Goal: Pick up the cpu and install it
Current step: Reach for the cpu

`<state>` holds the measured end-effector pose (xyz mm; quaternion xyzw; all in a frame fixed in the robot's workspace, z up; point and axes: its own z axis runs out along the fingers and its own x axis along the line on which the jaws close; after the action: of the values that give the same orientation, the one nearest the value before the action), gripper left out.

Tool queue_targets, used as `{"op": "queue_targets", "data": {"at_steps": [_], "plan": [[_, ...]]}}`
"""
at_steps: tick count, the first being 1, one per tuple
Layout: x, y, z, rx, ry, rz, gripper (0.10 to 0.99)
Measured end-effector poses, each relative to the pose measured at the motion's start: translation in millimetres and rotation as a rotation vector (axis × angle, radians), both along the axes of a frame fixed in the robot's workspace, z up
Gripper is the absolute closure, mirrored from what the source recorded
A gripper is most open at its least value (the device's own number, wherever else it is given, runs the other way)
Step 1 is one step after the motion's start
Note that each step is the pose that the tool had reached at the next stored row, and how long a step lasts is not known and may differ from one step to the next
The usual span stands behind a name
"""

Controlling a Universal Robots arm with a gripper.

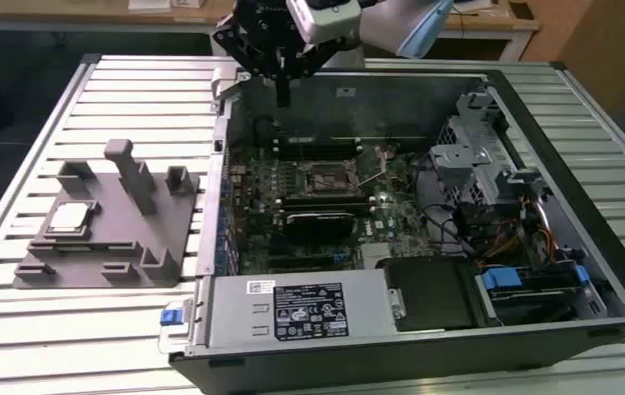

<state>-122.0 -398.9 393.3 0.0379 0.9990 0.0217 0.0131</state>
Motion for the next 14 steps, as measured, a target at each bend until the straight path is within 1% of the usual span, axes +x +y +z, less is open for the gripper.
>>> {"op": "queue_targets", "data": {"at_steps": [14], "plan": [[-0.1, 0.0, 0.0, 0.0, 0.0, 0.0, 0.98]]}}
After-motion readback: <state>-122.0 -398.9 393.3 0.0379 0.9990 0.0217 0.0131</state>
